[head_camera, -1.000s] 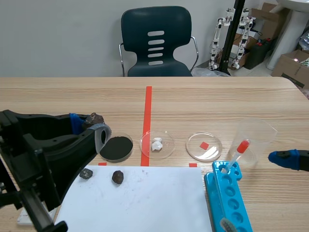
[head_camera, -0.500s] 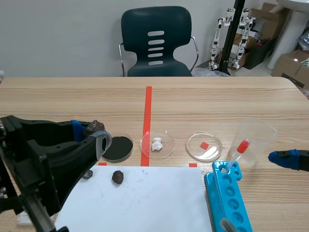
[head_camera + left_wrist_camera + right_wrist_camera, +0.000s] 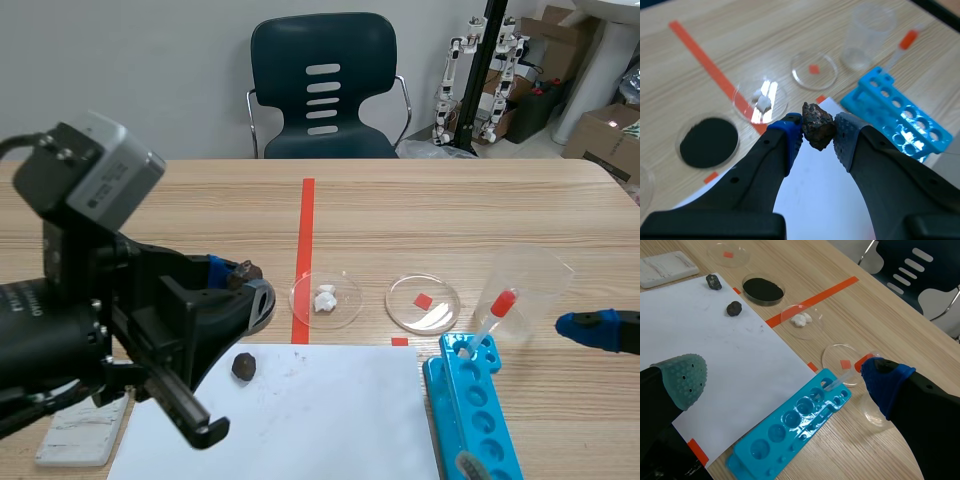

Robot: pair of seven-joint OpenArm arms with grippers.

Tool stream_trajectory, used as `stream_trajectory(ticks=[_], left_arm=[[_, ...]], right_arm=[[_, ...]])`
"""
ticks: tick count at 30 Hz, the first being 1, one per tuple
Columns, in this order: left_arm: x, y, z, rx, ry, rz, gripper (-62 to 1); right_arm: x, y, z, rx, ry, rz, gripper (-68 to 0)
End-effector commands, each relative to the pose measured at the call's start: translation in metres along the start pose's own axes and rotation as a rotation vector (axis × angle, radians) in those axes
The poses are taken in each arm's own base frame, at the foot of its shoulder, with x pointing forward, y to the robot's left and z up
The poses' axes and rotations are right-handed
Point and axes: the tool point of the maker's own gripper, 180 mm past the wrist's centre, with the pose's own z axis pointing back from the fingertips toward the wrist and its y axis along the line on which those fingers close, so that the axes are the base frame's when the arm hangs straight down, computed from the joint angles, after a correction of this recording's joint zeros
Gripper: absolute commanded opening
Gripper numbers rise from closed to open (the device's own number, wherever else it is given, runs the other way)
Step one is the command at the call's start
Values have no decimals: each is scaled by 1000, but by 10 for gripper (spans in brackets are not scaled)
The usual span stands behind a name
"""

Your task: Put the right mineral back

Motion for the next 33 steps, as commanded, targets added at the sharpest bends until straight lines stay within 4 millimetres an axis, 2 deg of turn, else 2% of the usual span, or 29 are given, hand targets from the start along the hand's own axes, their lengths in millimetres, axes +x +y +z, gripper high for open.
stream_trajectory(ticks=[1, 7, 10, 14, 20, 24, 33], left_arm=[[-4, -1, -7, 1, 5, 30, -505], [-33, 10, -37, 87, 123, 106, -505], [-44, 10, -50, 114, 186, 116, -505], [-57, 19, -65, 215, 268, 189, -505], [-80, 20, -87, 258, 433, 260, -505], [-87, 18, -100, 269, 507, 286, -505], [-91, -3, -129, 216, 575, 272, -505]], right_arm=[[6, -4, -1, -6, -23, 8, -20], [6, -4, -1, -6, -23, 8, -20], [6, -4, -1, -6, -23, 8, -20], [6, -4, -1, -6, -23, 8, -20], [6, -4, -1, -6, -23, 8, -20], [6, -4, -1, -6, -23, 8, -20], [6, -4, -1, -6, -23, 8, -20]])
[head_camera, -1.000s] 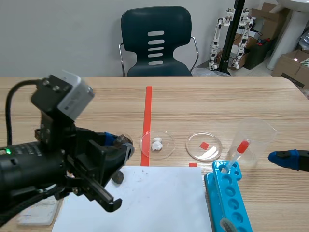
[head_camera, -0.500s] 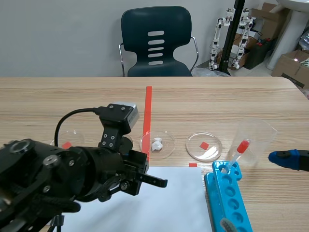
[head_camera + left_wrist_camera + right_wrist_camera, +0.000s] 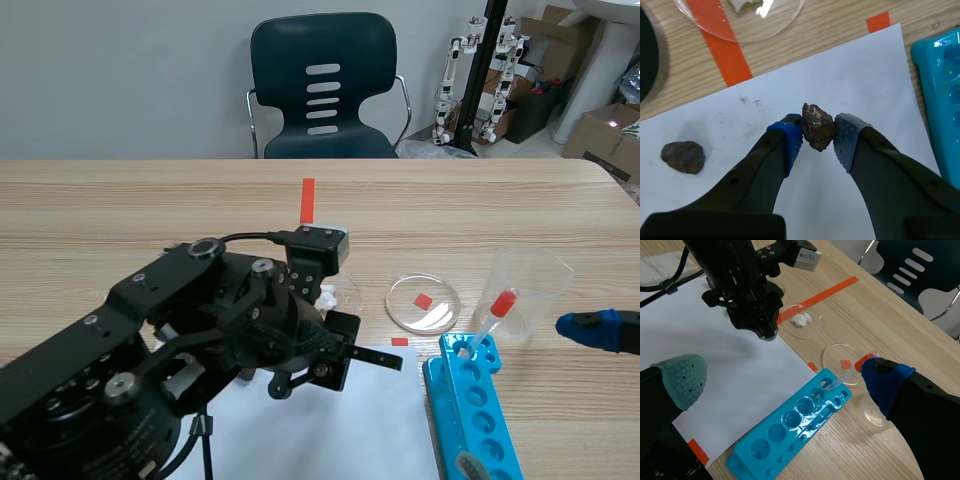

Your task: Put the right mineral back

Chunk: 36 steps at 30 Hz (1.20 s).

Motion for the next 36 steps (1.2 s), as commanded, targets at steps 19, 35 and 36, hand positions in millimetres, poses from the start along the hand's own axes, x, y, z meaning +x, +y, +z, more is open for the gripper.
stream_trajectory(ticks=[19, 35, 36], left_arm=[[15, -11, -26, 23, 86, 5, -505], [8, -11, -33, 39, 115, -2, -504], [8, -11, -33, 39, 116, -2, -504]], right_arm=[[6, -4, -1, -6, -23, 8, -20], [6, -4, -1, -6, -23, 8, -20], [6, -4, -1, -6, -23, 8, -20]])
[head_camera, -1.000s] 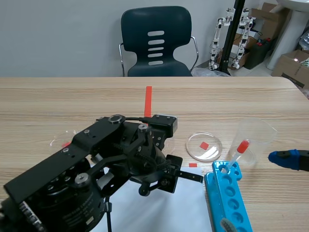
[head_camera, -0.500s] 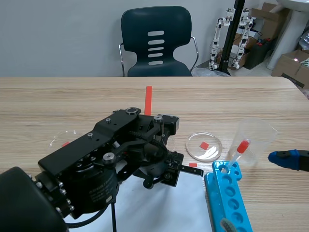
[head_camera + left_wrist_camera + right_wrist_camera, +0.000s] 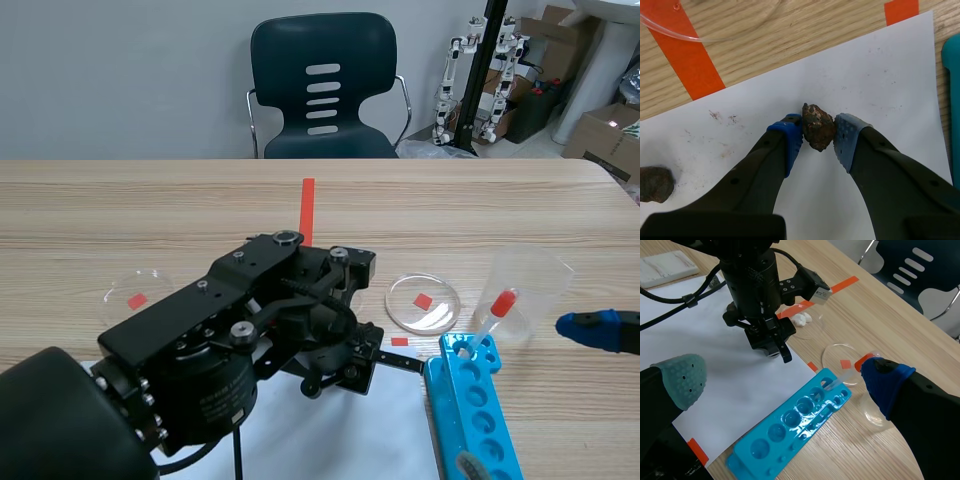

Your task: Put the right mineral back

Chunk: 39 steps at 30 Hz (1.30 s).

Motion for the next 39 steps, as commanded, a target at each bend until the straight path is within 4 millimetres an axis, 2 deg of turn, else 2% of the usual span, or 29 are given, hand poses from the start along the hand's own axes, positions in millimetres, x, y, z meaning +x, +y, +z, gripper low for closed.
stream_trajectory(ticks=[1, 5, 14, 18, 20, 39], left_arm=[[14, -7, 6, -16, -37, -5, -504], [13, -7, 6, -17, -36, -5, -479], [14, -6, 6, -16, -37, -4, -187], [15, -4, 6, -13, -49, -5, -38], [15, -2, 7, -12, -58, -4, 14], [22, 15, 57, -22, -253, -35, 14]], right_arm=[[6, -4, -1, -6, -23, 8, -20], [6, -4, -1, -6, -23, 8, -20], [6, -4, -1, -6, -23, 8, -20], [6, -4, -1, -6, -23, 8, -20], [6, -4, -1, -6, -23, 8, -20], [6, -4, -1, -6, -23, 8, -20]])
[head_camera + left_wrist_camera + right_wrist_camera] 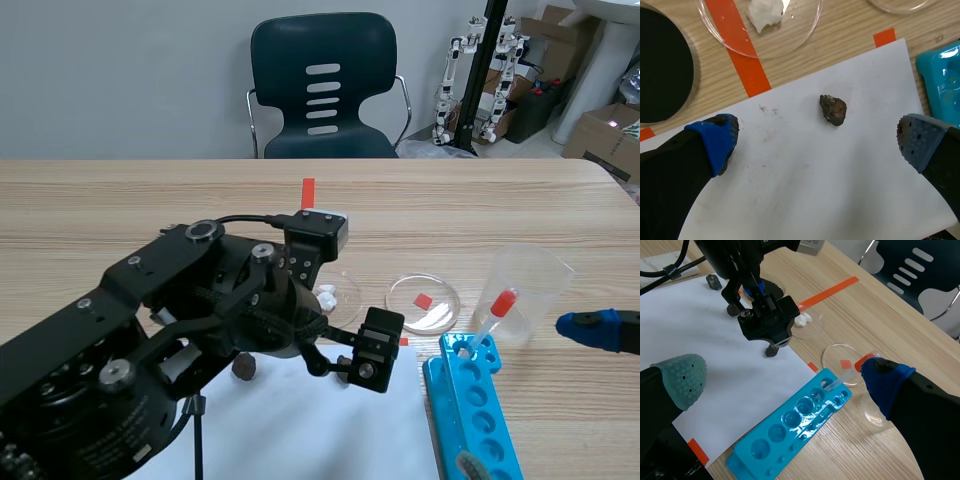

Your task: Put the right mineral back

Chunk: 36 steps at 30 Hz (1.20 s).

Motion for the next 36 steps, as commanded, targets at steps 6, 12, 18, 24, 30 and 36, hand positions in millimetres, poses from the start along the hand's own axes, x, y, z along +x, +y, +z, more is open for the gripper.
stream_trajectory(ticks=[6, 12, 18, 24, 30, 36], left_arm=[[17, 3, 14, -4, -141, -11, 14], [20, 6, 15, 1, -170, -14, 14], [20, 6, 15, 1, -170, -14, 14], [20, 6, 15, 1, -171, -14, 14], [20, 6, 15, 1, -170, -14, 14], [20, 6, 15, 1, -170, -14, 14]], right_arm=[[6, -4, -1, -6, -23, 8, -20], [6, -4, -1, -6, -23, 8, -20], [6, -4, -1, -6, -23, 8, -20], [6, -4, -1, -6, -23, 8, -20], [6, -4, -1, -6, -23, 8, -20], [6, -4, -1, -6, -23, 8, -20]])
